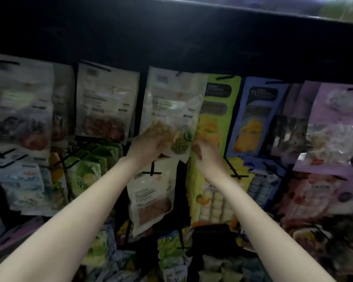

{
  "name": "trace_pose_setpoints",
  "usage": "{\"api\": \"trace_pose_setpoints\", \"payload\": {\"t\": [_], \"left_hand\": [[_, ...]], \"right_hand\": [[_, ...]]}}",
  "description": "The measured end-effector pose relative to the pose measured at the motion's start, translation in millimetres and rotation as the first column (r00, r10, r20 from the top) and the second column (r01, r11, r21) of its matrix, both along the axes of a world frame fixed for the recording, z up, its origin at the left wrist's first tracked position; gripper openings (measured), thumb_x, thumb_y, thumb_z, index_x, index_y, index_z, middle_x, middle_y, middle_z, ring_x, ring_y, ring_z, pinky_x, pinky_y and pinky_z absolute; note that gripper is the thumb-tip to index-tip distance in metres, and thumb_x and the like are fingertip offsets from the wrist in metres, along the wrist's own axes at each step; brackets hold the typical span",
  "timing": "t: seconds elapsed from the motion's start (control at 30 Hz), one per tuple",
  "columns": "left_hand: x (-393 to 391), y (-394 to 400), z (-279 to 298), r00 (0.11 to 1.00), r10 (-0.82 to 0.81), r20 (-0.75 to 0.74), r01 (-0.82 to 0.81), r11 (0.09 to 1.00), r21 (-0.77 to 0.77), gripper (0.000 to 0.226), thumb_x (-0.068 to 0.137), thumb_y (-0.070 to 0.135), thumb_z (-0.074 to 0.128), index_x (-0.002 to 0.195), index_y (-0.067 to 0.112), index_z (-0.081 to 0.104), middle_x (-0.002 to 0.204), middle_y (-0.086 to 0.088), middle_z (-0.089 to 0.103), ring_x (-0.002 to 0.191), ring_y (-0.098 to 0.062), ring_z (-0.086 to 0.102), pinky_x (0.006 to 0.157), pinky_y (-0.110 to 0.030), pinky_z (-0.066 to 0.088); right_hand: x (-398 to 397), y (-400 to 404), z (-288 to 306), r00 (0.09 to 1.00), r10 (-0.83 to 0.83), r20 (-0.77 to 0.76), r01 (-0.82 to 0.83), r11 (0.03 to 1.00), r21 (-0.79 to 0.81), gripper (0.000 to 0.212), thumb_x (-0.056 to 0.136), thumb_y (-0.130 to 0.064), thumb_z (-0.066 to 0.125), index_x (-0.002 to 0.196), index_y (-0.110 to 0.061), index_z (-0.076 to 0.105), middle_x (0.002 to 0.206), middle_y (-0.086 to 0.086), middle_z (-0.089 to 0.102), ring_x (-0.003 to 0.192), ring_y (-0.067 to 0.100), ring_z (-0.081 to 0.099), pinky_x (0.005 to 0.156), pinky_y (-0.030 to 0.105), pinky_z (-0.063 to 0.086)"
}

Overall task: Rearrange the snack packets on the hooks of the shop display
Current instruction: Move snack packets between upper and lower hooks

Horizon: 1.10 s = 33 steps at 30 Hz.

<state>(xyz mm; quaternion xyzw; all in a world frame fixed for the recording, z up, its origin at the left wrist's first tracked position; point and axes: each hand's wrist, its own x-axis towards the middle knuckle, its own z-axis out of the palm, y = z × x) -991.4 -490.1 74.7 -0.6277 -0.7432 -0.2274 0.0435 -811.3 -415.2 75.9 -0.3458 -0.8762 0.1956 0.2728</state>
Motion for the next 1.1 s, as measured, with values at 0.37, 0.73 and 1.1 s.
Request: {"api": "trace_pose_setpoints", "payload": {"t": [0.37, 0.73, 1.1], "left_hand": [[-2, -75, -72, 0.867, 0.35, 0.355, -0.359, 0.932, -0.041, 0.042, 0.095, 0.022, 0.051, 0.136, 0.018, 0.046, 0.127, -0.005, 0.058, 0.111, -0.023, 0.056, 0.075, -0.023, 0.043], [10, -102, -46, 0.96, 0.251, 0.128, -0.276, 0.929, 0.247, 0.021, 0.091, 0.008, 0.056, 0.107, 0.009, 0.07, 0.105, -0.01, 0.07, 0.092, -0.024, 0.065, 0.075, -0.019, 0.043], [6, -160, 3, 0.962, 0.007, 0.274, -0.091, 0.951, 0.295, 0.013, 0.086, 0.017, 0.064, 0.096, 0.018, 0.072, 0.089, 0.01, 0.066, 0.081, 0.003, 0.059, 0.072, -0.005, 0.042]], "right_hand": [[-30, 0, -72, 0.965, 0.261, 0.016, -0.257, 0.959, -0.118, 0.073, 0.091, 0.004, 0.047, 0.149, -0.027, 0.014, 0.157, -0.007, 0.007, 0.144, 0.016, 0.01, 0.112, 0.028, 0.017], [-13, -10, -62, 0.951, 0.304, 0.056, -0.289, 0.939, -0.189, 0.069, 0.092, 0.003, 0.045, 0.148, -0.026, 0.017, 0.155, -0.007, 0.012, 0.139, 0.018, 0.022, 0.113, 0.03, 0.025], [7, -69, -9, 0.915, 0.329, -0.232, -0.355, 0.931, -0.083, 0.025, 0.095, -0.035, 0.046, 0.112, -0.023, 0.059, 0.111, -0.009, 0.058, 0.105, 0.004, 0.052, 0.081, 0.003, 0.037]]}}
